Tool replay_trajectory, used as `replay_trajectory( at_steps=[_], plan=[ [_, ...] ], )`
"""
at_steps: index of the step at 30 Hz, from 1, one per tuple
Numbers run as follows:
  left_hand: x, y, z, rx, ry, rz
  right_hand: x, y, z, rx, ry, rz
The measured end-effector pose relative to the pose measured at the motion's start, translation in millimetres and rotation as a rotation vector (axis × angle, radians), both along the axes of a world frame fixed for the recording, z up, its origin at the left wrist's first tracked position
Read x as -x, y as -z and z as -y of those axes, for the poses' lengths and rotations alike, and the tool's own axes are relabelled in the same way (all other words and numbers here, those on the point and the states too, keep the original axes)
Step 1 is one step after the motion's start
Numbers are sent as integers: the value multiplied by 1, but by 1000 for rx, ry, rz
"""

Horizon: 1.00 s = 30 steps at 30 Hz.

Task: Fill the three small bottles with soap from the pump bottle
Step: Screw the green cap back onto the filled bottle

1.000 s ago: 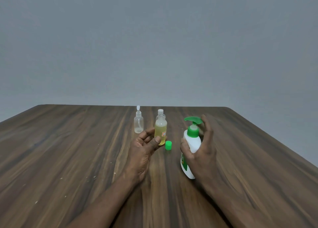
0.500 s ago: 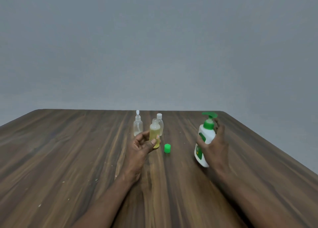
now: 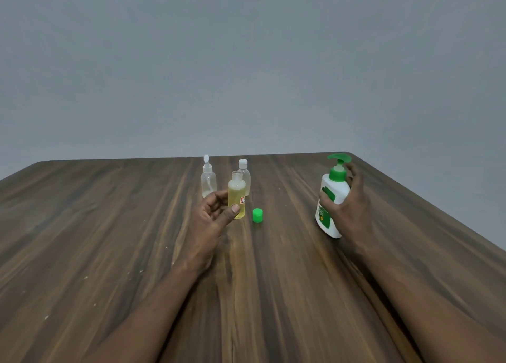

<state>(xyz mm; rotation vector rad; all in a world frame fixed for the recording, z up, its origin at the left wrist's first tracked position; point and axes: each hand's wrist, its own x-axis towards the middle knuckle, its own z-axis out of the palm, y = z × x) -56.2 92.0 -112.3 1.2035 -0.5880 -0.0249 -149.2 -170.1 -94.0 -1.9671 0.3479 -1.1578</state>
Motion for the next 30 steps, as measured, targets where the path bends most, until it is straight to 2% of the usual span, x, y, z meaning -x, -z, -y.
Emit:
replay_trajectory(
  at_steps=[4, 6, 9, 11, 13, 16, 18, 20, 24, 27, 30],
  plan=[
    [-1, 1, -2, -31, -30, 15, 4, 2, -1, -17, -3, 5],
    [-1, 1, -3, -45, -47, 20, 10, -4, -7, -22, 69, 91],
    [-3, 1, -4, -73, -77, 28, 27, -20, -27, 148, 168, 370],
    [-3, 0, -6, -107, -89, 35, 32, -23, -53, 289, 141, 407],
    [-4, 0, -6, -152, -109, 45, 22, -17, -74, 445, 7, 260],
    [-4, 0, -6, -210, -140, 31, -18, -2, -80, 539, -239, -221],
    [-5, 0, -7, -256, -160, 17, -44, 1, -77, 611, -283, -495],
    [-7, 2, -8, -341, -188, 29, -63, -1, -78, 711, -315, -644],
    [-15, 6, -10, -501, -251, 45, -78, -7, -86, 830, -319, -761],
    [-16, 6, -11, -586, -277, 85, -79, -4, -82, 789, -342, -733],
    [-17, 7, -13, -622, -245, 72, -74, -13, -79, 647, -341, -659]
  ],
)
